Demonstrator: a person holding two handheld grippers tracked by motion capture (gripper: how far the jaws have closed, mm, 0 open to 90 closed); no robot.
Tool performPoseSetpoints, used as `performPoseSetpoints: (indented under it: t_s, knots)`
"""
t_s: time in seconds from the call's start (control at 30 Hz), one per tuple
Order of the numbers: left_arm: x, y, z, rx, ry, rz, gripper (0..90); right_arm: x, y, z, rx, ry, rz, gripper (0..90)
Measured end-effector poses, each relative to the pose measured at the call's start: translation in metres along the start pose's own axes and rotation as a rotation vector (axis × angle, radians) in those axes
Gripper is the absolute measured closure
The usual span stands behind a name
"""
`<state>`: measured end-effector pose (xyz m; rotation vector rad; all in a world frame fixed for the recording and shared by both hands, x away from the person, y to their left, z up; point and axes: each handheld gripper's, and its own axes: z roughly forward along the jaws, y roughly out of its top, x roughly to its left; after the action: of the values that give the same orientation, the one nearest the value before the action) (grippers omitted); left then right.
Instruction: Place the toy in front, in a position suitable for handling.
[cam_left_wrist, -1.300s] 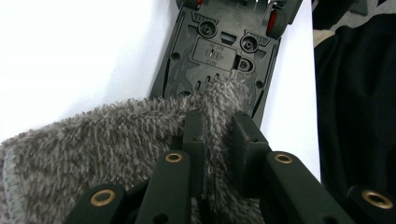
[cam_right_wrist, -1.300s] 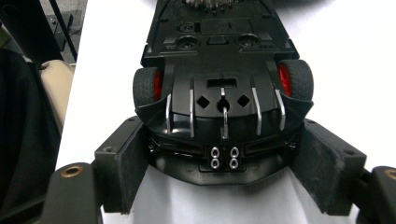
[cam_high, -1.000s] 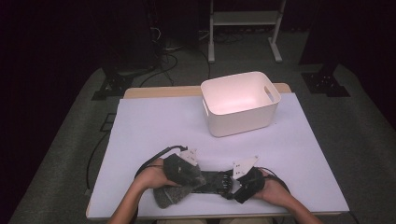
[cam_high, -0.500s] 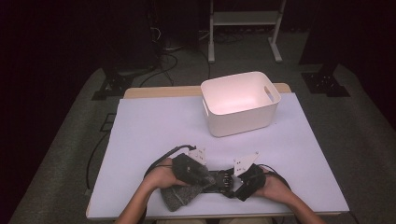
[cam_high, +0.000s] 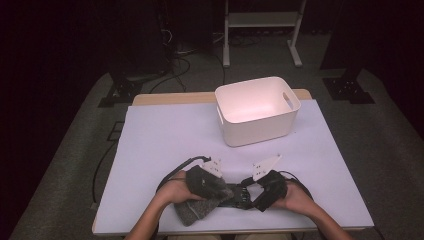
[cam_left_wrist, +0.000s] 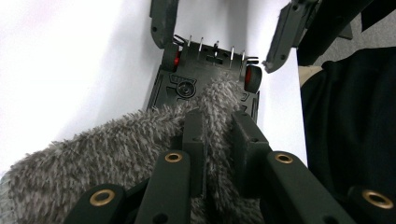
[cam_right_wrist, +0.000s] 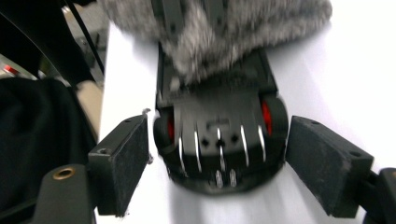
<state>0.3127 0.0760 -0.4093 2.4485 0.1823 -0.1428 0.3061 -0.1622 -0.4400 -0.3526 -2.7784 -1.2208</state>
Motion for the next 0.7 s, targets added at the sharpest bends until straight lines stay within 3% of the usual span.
performPoseSetpoints:
  t_s: [0.3, 0.7]
  knots:
    - [-0.001, 0.0, 0.0, 0.01, 0.003, 0.013, 77.4, -0.012, 0.018, 0.007, 0.015, 0.023, 0.031, 20.8]
    - [-0.003, 0.002, -0.002, 0.024, -0.008, 0.03, 76.5, -0.023, 0.008, 0.014, -0.016, 0.101, 0.135, 23.6]
